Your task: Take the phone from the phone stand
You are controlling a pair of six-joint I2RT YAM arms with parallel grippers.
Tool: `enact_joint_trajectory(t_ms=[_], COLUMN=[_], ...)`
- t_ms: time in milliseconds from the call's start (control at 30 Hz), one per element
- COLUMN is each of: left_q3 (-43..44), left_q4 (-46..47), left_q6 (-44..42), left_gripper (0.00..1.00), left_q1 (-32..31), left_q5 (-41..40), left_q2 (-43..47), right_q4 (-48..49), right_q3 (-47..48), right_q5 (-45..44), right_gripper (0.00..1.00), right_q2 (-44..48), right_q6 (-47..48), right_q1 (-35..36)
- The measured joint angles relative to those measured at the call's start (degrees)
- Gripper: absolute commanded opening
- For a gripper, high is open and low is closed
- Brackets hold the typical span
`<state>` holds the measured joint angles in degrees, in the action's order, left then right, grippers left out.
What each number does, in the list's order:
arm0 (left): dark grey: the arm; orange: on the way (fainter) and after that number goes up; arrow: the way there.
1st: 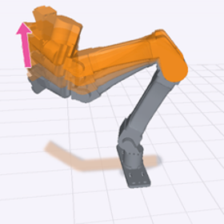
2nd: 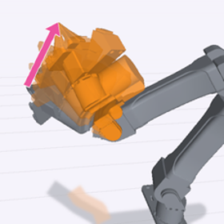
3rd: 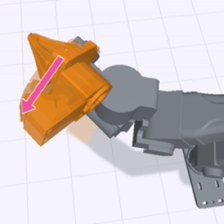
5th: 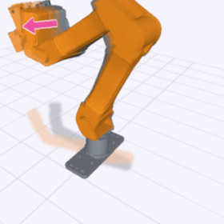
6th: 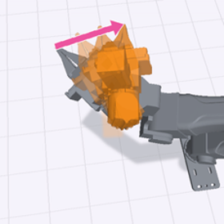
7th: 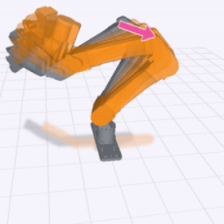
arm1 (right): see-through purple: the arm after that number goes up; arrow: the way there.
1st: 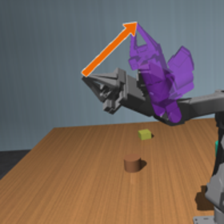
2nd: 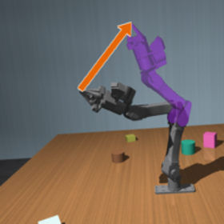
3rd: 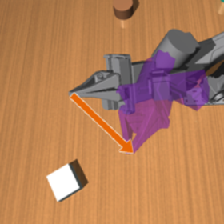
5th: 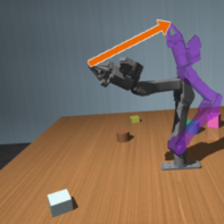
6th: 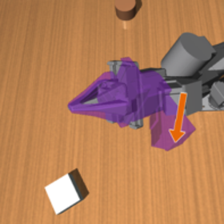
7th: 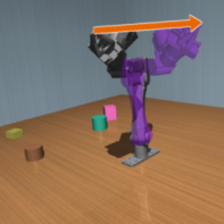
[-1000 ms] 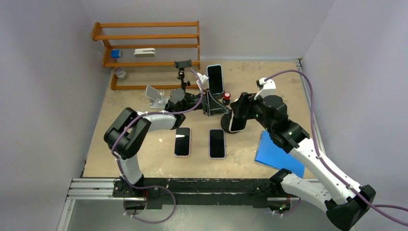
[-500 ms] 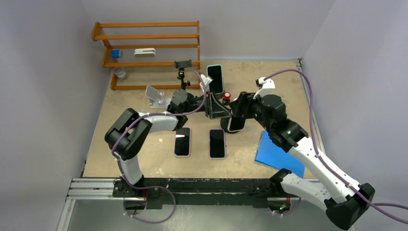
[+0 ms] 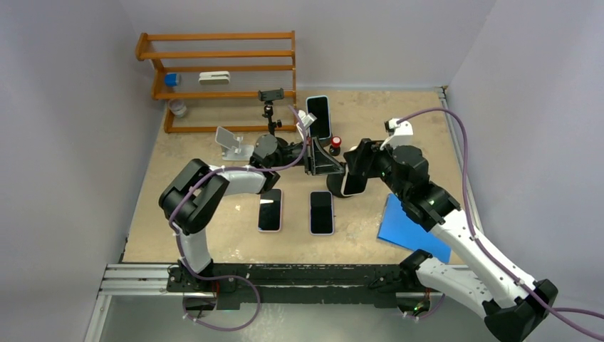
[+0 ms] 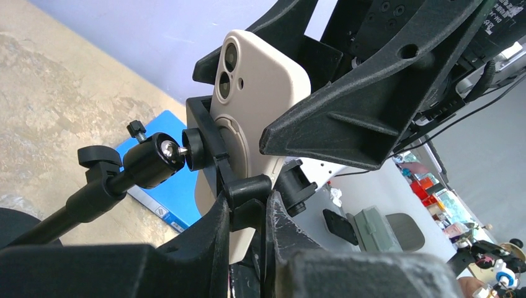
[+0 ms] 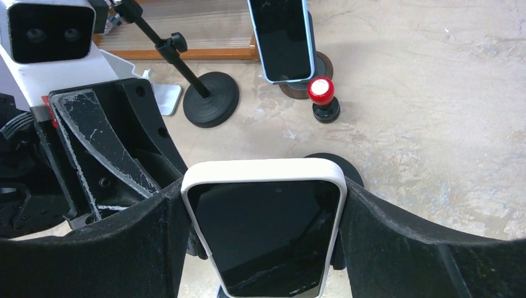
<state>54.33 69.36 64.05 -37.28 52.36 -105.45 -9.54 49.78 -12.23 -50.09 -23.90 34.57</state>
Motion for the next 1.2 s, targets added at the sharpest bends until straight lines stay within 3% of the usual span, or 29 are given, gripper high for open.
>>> enact_joint_trajectory(t_ms=[533,867,900,1067,1200], left_q3=[2.80,6.05,6.05,6.05,6.05], left_q4=[-2.80,-5.79,-5.77,-5.68,-5.44], left_q6=[-0.07,0.90,0.90,0.87,0.92], left_gripper=[0.00,0.00,0.02,0.42,0.58], left_q1=[-0.31,0.74,0.72,0.72,0.72], left_q5=[1.46,-3.32,-3.37,-3.50,-3.45], left_q2=[-0.98,-3.39,-3.39,-3.39,-2.71], right_q4=[0.11,2.54,2.54,2.40,1.46], right_q3=[-1.99,-2.34,-2.34,-2.12,-0.48], right_q5=[2.23,10.51,10.56,11.08,12.20], right_gripper=[0.00,0.00,0.00,0.00,0.00], right_q2=[4.09,6.62,6.58,6.60,6.51], right_q6=[1.75,2.34,2.34,1.84,1.42], right_q1=[-0.52,1.05,1.05,1.05,1.05])
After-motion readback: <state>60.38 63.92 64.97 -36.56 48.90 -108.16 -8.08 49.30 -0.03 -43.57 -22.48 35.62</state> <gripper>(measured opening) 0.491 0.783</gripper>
